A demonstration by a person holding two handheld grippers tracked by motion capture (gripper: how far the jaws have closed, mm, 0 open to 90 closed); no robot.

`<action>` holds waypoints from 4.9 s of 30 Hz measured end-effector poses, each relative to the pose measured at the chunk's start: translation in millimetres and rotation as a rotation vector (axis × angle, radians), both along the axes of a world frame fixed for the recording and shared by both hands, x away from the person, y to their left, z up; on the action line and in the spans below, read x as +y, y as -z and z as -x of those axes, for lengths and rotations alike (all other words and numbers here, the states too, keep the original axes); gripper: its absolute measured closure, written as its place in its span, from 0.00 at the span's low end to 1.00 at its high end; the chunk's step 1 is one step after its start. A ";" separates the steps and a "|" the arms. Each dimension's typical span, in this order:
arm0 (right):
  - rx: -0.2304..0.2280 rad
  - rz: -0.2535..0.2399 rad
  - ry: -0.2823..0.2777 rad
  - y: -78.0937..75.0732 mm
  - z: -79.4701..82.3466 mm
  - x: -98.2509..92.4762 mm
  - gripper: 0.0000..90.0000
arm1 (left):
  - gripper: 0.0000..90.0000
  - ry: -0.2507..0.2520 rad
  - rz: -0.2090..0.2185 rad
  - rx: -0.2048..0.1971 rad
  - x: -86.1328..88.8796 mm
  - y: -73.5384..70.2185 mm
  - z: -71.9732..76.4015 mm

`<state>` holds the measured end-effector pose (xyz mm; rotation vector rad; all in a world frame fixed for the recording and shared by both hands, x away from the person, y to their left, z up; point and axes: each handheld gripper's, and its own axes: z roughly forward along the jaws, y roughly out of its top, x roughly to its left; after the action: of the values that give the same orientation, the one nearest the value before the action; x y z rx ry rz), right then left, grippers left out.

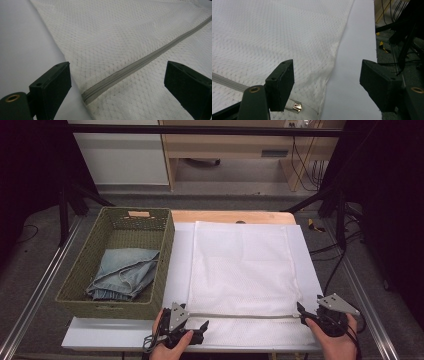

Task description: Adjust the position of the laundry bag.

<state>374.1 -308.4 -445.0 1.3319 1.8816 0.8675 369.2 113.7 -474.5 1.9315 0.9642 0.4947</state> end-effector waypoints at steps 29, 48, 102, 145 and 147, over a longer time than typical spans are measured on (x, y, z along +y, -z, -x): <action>-0.027 -0.029 0.024 -1.2 3.0 -4.6 0.48 | 0.19 -0.055 -0.052 -0.004 -2.4 -11.8 8.8; 0.034 -0.124 0.062 10.6 -33.3 -13.2 0.65 | 0.44 -0.082 -0.068 0.061 10.4 8.2 8.4; 0.195 -0.085 -0.066 31.2 -68.5 11.9 0.97 | 0.92 -0.093 -0.086 0.061 10.7 13.3 0.9; 0.146 -0.085 -0.072 19.7 -60.2 21.4 0.62 | 0.54 -0.109 -0.064 0.001 19.0 -0.2 12.7; 0.124 -0.090 -0.056 14.6 -52.2 16.4 0.50 | 0.52 -0.095 -0.055 -0.002 17.4 -1.5 14.1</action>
<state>426.3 -292.0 -459.6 1.4227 2.0042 0.9264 355.1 131.1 -473.0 1.9399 1.0552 0.5833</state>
